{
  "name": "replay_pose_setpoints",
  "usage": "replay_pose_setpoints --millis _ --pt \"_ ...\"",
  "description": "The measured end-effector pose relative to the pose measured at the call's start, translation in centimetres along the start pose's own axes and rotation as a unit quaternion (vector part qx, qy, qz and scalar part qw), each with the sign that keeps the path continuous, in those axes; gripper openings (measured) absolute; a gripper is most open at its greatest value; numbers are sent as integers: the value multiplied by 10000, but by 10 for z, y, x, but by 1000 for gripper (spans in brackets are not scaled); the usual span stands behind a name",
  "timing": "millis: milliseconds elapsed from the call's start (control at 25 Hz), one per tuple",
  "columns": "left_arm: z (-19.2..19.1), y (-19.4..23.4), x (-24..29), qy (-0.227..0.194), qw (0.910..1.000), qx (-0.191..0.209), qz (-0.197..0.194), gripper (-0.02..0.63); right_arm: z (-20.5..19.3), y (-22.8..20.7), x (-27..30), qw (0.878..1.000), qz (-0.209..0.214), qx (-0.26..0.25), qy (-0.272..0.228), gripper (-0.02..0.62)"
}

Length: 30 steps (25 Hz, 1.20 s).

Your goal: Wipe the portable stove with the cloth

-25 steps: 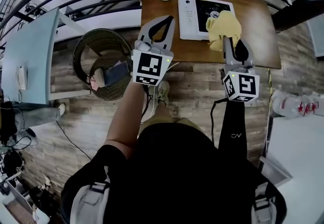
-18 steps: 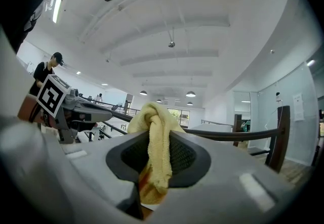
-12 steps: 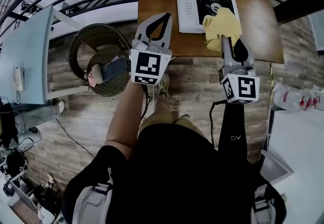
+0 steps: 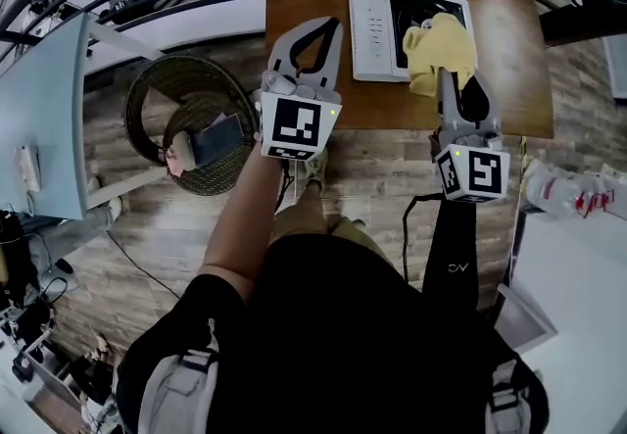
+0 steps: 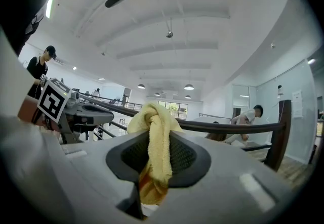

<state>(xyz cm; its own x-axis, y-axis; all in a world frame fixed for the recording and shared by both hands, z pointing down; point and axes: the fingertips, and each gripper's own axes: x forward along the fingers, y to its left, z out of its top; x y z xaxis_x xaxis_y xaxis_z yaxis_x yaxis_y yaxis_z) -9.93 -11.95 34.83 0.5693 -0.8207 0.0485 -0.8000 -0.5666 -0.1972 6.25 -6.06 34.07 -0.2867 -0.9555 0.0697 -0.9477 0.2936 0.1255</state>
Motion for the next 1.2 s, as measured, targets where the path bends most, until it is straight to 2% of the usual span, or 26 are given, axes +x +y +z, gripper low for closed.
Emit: replay_pose_setpoints --millis 160,600,840,1200 --pt "1 7 17 27 9998 -101 -138 6 8 -2 19 9999 -31 -62 79 81" --pt "33 20 50 -274 9987 -78 -424 6 46 -13 59 9991 -233 -364 -47 81" --pt "37 31 71 -254 9991 -114 -328 6 45 -25 78 9992 -202 -343 24 81" --pt "28 37 112 104 9999 -25 132 6 35 -56 122 9991 357 -208 -30 81"
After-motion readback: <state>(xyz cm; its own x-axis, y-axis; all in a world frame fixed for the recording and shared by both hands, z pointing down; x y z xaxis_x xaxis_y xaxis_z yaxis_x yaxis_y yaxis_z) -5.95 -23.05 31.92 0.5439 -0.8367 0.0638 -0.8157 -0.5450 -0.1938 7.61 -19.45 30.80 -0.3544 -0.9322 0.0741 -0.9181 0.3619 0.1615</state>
